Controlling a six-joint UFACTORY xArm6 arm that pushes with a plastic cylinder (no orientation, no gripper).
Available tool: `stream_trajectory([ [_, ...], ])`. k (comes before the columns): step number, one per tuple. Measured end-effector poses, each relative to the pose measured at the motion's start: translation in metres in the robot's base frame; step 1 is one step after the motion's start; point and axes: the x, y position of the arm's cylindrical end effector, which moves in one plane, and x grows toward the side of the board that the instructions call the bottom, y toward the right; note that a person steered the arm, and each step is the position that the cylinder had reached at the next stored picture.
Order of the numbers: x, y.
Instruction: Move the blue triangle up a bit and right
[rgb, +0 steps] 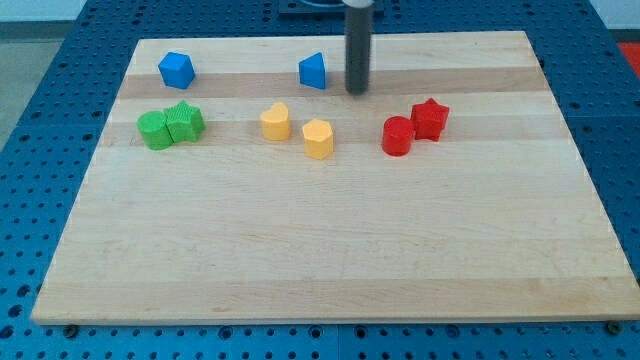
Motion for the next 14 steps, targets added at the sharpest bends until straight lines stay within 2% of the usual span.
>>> stream_trajectory([
  [1, 0.025, 0.000],
  [2, 0.022, -0.053],
  [4, 0.021, -0.101],
  [5, -0.004, -0.103],
  [7, -0.021, -0.063],
  [9, -0.034, -0.058],
  [13, -0.032, -0.112],
  [14, -0.067, -0.107],
])
